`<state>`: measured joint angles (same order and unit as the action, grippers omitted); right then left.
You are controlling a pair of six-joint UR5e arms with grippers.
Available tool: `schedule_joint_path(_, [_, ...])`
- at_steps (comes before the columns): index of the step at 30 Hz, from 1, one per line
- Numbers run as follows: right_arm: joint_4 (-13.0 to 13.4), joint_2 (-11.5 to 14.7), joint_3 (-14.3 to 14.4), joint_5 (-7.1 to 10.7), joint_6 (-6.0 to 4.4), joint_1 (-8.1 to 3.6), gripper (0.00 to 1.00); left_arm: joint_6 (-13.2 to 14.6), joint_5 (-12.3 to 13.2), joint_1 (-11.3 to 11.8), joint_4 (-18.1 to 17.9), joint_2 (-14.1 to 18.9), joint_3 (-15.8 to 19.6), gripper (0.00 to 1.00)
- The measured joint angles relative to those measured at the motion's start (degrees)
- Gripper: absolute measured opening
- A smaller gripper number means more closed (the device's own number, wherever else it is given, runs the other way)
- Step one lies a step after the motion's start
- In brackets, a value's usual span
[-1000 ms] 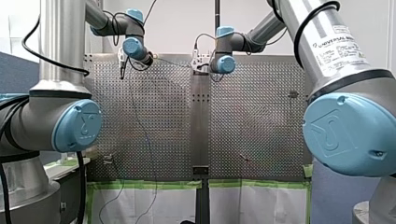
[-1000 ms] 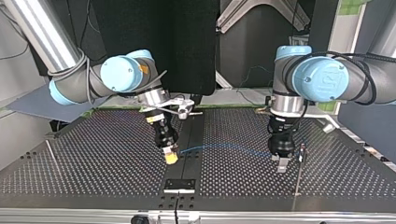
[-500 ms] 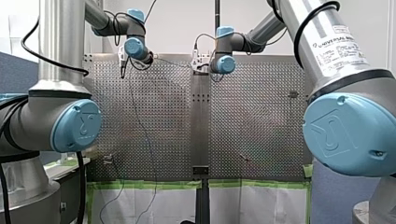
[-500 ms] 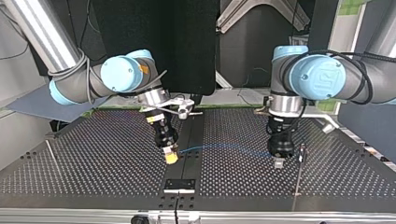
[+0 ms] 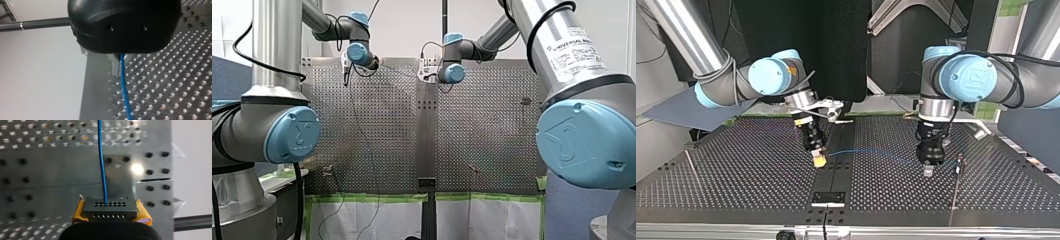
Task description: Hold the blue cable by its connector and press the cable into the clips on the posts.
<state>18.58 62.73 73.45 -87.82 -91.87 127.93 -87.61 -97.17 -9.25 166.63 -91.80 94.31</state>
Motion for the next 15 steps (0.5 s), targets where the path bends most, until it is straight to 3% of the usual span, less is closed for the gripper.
schedule_joint_path(5, [1.5,0.0,2.4,-2.19,-0.55,0.15,0.0,0.1,-0.3,-1.0,-2.5,-1.7,2.5,0.0])
schedule_joint_path(15, [6.0,-0.1,7.1,-6.81,-2.4,-0.88,0.0,2.1,-3.5,-4.8,-7.0,-6.0,7.0,0.0])
